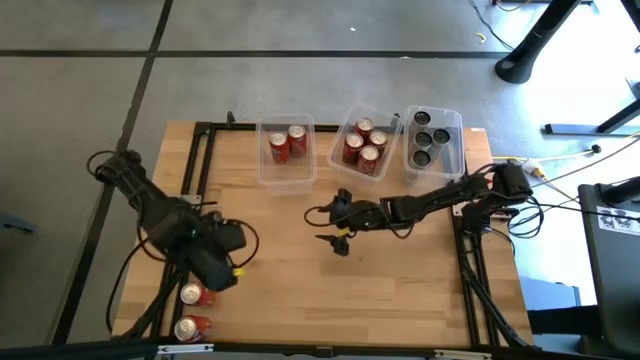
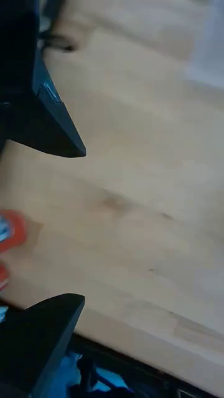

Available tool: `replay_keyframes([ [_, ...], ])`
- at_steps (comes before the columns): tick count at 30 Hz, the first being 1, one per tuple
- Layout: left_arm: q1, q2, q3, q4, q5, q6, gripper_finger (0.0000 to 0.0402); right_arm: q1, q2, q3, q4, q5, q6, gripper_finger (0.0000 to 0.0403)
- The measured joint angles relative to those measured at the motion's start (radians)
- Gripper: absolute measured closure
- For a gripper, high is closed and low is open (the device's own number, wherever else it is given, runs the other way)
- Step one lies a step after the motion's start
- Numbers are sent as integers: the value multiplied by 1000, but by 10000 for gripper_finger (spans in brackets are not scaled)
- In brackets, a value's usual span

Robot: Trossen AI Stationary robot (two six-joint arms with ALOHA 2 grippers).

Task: Sort soda cans
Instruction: Put the top orange soda can into the left transparent bin

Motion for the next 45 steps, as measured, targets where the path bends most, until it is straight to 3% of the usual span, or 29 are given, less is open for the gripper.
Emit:
replay_keyframes([
  [10,-200,14,-7,-66,127,-537,39,123,0,0,2,-1,103,42],
  [16,-264,36,-7,-85,152,-736,39,196,0,0,2,35,155,42],
  [31,-345,125,-8,-82,321,-887,39,265,0,0,1,131,195,42],
  [45,-397,163,-56,-23,321,-969,39,265,0,0,0,130,208,42],
])
